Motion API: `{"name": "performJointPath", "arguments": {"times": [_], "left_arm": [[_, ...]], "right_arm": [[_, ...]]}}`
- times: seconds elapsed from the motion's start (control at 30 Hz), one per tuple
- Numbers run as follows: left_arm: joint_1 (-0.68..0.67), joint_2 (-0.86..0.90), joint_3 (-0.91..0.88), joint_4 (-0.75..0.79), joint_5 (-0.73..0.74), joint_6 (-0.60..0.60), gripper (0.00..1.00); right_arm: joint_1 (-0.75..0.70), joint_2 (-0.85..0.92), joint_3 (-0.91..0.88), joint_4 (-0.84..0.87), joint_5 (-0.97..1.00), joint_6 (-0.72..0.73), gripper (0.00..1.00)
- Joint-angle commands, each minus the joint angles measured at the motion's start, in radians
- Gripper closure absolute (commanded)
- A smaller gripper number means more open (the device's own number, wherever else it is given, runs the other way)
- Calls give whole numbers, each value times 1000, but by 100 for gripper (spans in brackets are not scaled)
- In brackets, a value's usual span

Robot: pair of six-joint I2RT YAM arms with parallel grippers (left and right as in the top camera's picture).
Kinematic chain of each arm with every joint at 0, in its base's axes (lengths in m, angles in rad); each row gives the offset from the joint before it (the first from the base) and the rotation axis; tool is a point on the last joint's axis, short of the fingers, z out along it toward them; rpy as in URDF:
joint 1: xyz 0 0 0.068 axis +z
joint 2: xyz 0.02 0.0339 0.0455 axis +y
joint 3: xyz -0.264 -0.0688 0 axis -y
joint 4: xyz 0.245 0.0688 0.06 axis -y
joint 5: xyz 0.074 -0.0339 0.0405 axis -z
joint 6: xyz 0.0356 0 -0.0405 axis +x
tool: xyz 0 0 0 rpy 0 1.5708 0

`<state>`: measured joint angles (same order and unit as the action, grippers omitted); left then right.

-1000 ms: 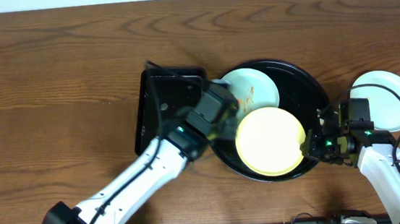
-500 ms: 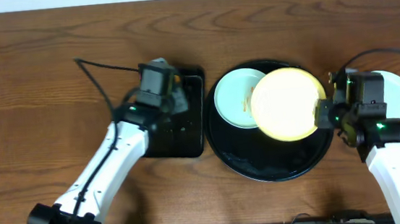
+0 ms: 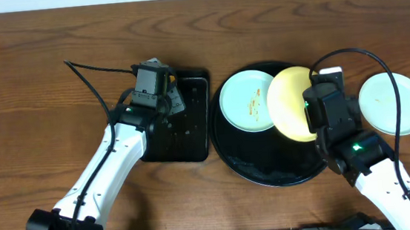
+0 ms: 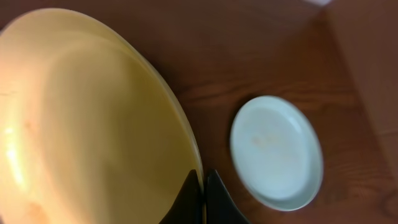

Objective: Clean dirty plates on tray and stack at the side
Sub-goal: 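Lift the yellow plate with the right gripper and stack it on the green plate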

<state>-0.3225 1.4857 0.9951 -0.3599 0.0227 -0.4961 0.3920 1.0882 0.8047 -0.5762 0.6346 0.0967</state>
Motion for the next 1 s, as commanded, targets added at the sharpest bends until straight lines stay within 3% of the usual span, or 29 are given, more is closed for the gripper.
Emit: {"name": "performJointPath", "arguments": {"times": [0.0, 0.2, 0.57, 0.77, 0.83, 0.9, 0.97], "left_arm": [[3, 14, 10, 1, -9, 14, 92], [3, 14, 10, -2, -8, 14, 92], [3, 14, 10, -6, -8, 13, 92], [3, 14, 10, -6, -8, 14, 92], [3, 14, 10, -6, -8, 14, 92], [3, 14, 9, -6, -8, 14, 92], [3, 14, 9, -6, -8, 14, 92]], "right_arm": [[-24, -9, 16, 26, 101, 75, 99], [-225, -4, 16, 63, -77, 168, 99], [-758, 103, 16, 166, -351, 322, 99], [-883, 224, 16, 236, -414, 359, 98], [-901, 252, 16, 252, -439, 359, 93], [-906, 266, 16, 270, -469, 359, 73], [-904, 267, 16, 286, -518, 357, 64]]}}
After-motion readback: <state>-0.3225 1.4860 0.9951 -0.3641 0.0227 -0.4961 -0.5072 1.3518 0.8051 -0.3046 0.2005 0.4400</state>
